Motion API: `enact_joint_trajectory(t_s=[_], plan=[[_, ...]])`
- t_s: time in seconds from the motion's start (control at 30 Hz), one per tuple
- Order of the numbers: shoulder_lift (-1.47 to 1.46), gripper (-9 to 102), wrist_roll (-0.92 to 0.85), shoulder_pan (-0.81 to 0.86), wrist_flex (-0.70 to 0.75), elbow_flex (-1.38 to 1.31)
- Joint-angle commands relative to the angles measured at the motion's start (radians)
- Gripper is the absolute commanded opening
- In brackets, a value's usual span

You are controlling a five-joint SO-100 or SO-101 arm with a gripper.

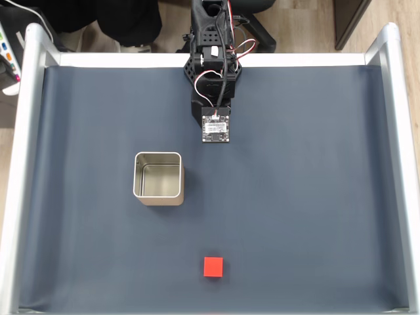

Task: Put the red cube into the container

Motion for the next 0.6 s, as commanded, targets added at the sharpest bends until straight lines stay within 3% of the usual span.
enact_joint_trajectory(t_s=[0.0, 0.57], plan=[[-0.002, 0, 0.014, 0.000, -0.002, -0.006], [-0.002, 0, 0.006, 0.002, 0.002, -0.006]])
